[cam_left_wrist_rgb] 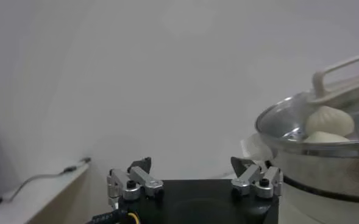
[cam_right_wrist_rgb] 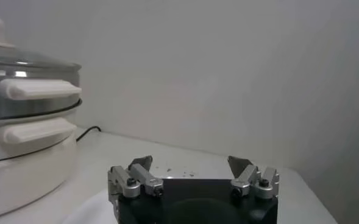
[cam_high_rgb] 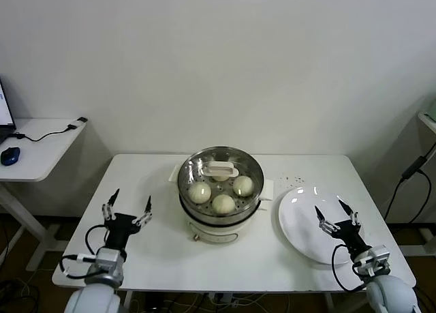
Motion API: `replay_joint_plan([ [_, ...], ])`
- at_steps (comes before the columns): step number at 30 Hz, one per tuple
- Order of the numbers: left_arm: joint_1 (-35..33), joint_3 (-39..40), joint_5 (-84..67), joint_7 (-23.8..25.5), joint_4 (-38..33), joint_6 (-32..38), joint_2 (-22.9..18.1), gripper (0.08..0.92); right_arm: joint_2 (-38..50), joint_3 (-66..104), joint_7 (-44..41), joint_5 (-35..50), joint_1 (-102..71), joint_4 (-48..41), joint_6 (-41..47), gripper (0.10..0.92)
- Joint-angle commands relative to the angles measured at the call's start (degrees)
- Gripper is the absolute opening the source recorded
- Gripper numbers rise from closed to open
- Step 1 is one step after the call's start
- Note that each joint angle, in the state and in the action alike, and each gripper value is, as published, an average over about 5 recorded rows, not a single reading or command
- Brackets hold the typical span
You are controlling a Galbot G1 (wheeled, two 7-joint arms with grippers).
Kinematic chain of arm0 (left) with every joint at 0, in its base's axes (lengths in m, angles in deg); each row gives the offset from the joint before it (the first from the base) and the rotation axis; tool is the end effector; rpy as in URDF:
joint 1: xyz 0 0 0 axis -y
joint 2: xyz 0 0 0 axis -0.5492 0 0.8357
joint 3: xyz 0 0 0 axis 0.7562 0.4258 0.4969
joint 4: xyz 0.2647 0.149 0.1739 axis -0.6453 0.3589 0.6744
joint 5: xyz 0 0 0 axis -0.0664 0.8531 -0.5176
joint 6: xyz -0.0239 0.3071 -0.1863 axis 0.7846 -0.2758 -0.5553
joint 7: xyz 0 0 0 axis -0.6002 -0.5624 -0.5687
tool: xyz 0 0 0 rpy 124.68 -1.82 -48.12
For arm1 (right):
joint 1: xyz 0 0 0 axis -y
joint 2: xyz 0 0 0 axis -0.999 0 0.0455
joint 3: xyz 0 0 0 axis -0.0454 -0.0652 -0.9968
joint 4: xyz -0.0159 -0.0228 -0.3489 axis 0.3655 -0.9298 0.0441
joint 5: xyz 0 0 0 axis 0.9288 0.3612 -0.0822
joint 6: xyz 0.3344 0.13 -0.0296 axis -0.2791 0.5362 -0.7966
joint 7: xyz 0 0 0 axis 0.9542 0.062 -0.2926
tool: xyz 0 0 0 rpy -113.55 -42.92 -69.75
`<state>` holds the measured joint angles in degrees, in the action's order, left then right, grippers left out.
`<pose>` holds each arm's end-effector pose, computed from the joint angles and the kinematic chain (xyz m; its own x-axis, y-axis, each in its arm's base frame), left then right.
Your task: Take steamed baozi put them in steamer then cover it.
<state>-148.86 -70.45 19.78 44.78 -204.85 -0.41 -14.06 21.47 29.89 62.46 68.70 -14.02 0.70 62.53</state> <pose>0.2113 0.0556 -0.2930 -0.9952 -0.0279 0.0939 0.0059 0.9398 0.3416 0.2566 -0.1984 -0.3846 -0.9742 -0.1625 0.1567 -0.1812 0.9768 -0.1140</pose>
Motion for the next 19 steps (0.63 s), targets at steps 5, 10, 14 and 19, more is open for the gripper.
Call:
replay_joint_plan([
  [5,-6.27,-6.65,-13.78,0.38,6.42,16.67,-3.15,0.823,-2.02,1.38,-0.12,1.58,-3.37,4.06,0.21,0.823],
  [10,-6.22,-6.64,-12.52,0.32,6.12,15.61,-3.11,0.823,-2.39,1.76,0.03,1.57,-4.12,4.67,0.29,0.823],
  [14,-6.37,-6.81,-12.39,0.58,5.76,15.31,-3.10,0.823,-2.90,1.92,-0.04,1.50,-4.63,4.84,0.20,0.823],
  [19,-6.45,-7.00,-12.57,0.99,5.42,14.98,-3.08,0.823,-3.39,2.00,-0.10,1.35,-5.00,5.22,0.16,0.823],
])
